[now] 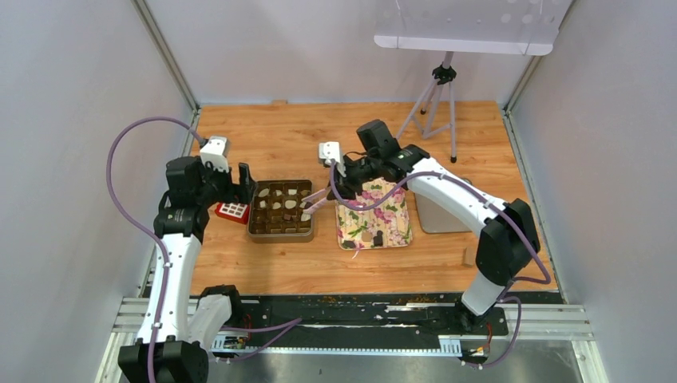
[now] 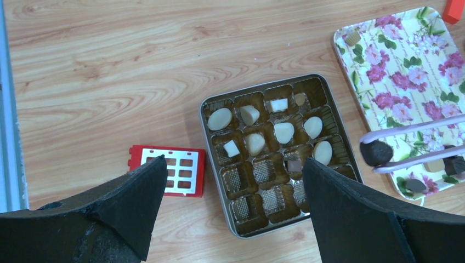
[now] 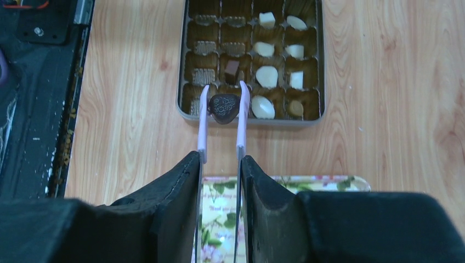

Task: Pack the chocolate
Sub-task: Pick up the fake chocolate from the plate, then place the fake chocolate in the packing box.

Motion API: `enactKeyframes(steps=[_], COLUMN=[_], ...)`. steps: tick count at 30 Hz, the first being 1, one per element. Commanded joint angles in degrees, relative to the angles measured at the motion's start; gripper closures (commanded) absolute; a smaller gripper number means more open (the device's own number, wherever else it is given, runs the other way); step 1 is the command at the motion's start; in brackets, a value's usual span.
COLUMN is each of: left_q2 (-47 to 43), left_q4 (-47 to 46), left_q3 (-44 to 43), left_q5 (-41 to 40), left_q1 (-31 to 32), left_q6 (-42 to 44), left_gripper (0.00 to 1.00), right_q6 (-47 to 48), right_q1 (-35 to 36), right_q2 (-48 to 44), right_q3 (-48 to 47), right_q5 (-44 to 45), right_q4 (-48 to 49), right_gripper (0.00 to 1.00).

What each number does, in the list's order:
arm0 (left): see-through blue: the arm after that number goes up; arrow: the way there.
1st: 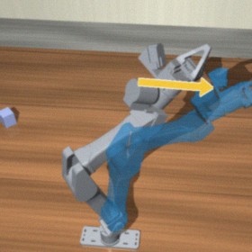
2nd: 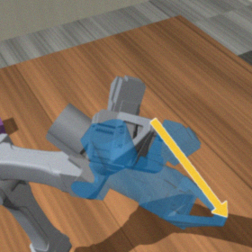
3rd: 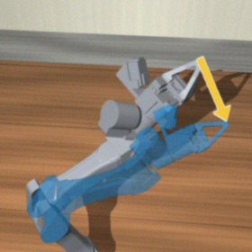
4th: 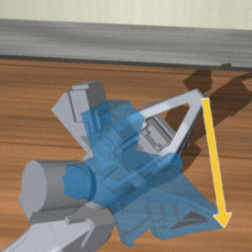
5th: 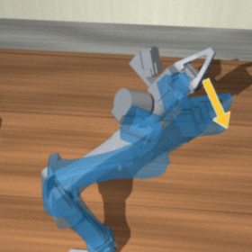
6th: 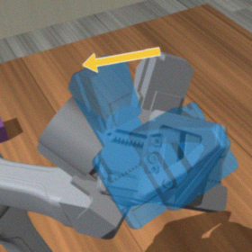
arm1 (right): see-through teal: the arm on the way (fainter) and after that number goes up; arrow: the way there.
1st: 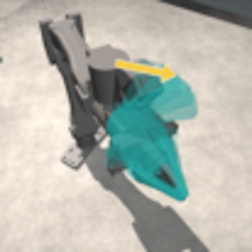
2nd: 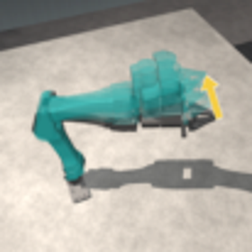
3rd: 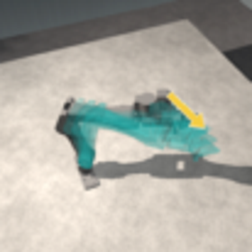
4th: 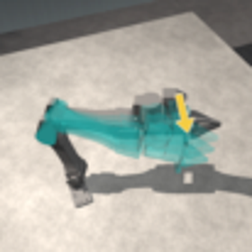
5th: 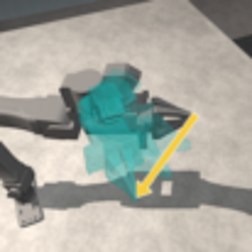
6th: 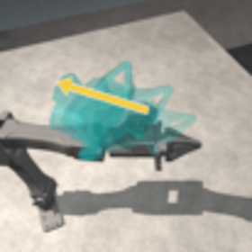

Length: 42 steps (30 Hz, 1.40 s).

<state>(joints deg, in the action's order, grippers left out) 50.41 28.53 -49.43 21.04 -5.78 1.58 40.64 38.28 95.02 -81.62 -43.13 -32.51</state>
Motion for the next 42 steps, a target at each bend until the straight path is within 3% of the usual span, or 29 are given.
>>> enactKeyframes(steps=[1, 20, 26, 31, 33, 37, 42], left_q2=[-1.9, -3.5, -3.3, -3.3, -3.2, -3.2, -3.2], left_q4=[-0.4, -0.2, -0.4, -0.7, -0.8, -0.6, -0.9], left_q3=[-0.7, -0.4, -0.2, 0.1, 0.1, -0.1, 0.3], left_q5=[-1.6, -1.8, -1.7, -1.4, -1.4, -1.6, -1.3], left_q1=[-0.5, -1.9, -1.9, -2.0, -1.9, -1.9, -2.1], left_q6=[0.1, -0.4, -0.5, -0.8, -0.9, -0.6, -0.9], left_gripper=[0.0, 0.0, 0.0, 0.0, 0.0, 0.0, 0.0], right_q6=[-5.0, -13.4, -15.3, -16.0, -16.2, -17.2, -17.2], right_q1=[2.2, 10.6, 11.3, 12.0, 12.1, 12.2, 12.2], right_q2=[4.1, 23.0, 25.5, 26.8, 27.3, 27.4, 26.5], right_q3=[-6.0, -23.0, -24.7, -25.2, -25.4, -25.2, -24.5], right_q5=[-2.7, 2.3, 2.9, 2.6, 2.6, 3.1, 3.7], right_q4=[6.1, 14.3, 15.9, 16.6, 16.6, 16.7, 16.8], right_gripper=[0.87, 0.86, 0.8, 0.8, 0.77, 0.6, 0.58])
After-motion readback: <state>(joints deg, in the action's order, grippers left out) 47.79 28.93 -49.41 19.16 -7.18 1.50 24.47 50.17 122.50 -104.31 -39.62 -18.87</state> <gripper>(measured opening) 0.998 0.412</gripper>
